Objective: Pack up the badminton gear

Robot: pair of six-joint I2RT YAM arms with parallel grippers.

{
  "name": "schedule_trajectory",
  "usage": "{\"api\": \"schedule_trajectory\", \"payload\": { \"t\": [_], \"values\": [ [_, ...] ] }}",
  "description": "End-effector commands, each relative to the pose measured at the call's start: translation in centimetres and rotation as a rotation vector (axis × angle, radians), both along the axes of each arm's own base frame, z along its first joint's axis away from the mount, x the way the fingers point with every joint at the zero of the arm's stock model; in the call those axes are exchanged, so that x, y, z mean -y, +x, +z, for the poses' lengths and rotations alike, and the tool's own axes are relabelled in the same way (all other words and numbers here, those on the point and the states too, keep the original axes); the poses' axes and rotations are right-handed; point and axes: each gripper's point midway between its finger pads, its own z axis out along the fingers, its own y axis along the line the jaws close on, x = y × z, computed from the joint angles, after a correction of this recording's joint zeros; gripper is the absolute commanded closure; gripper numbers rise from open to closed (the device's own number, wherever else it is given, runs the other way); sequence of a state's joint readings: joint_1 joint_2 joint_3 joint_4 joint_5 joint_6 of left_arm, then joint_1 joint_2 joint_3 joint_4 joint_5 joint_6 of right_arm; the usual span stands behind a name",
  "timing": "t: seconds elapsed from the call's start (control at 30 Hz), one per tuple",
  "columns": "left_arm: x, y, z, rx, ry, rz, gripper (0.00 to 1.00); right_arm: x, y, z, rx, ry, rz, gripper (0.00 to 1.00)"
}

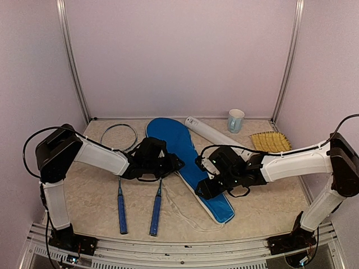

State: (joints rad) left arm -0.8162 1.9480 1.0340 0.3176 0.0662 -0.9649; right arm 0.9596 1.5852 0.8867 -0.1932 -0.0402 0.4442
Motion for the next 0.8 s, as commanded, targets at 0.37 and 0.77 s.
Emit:
{"api": "schedule_trajectory", "payload": {
  "t": [0.37, 0.77],
  "values": [
    [1.8, -0.2, 4.8, 0.094, -0.125, -0.025, 0.68, -0.5, 0.8, -1.1, 0.139, -0.259, -0.032, 0.37],
    [1.1, -0.1, 5.4, 0.109, -0.117, -0.01, 0.76, 1.6, 2.1, -1.1, 0.214, -0.404, -0.114, 0.72]
  ]
}}
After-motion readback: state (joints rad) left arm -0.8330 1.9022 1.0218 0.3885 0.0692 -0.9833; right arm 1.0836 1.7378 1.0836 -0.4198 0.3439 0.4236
